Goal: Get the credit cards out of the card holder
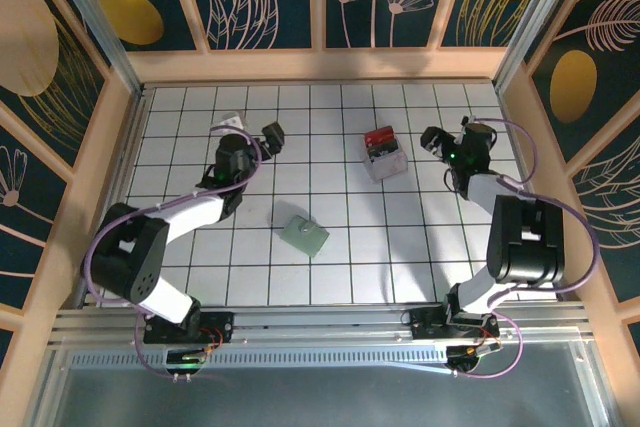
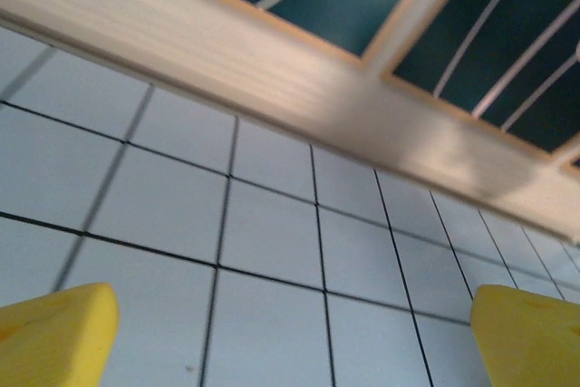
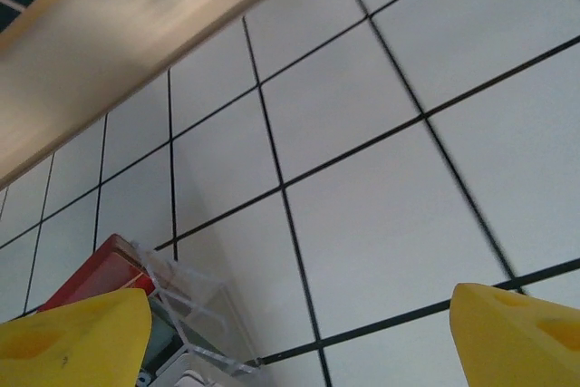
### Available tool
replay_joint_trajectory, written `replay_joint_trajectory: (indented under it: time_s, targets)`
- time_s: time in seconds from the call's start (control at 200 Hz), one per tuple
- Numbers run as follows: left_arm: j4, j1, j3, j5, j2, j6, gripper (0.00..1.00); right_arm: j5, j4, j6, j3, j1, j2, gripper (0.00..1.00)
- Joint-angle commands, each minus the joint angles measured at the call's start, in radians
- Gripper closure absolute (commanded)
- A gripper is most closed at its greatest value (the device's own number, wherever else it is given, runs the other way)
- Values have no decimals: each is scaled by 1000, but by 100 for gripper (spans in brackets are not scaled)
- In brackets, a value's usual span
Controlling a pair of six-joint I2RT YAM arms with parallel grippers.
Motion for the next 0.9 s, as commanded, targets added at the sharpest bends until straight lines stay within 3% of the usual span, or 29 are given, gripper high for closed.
replay_joint_trajectory:
  time_s: [0.0, 0.47, 0.896]
  targets:
    - [-64, -44, 64, 32, 65, 9, 1, -136, -28, 44, 53, -4, 58, 16]
    - [-117, -79, 131, 44, 167, 29, 1, -267, -50, 78, 262, 80, 327, 25]
    - [-144, -80, 130, 15, 167, 22, 1, -273, 13, 188, 208, 179, 321, 26]
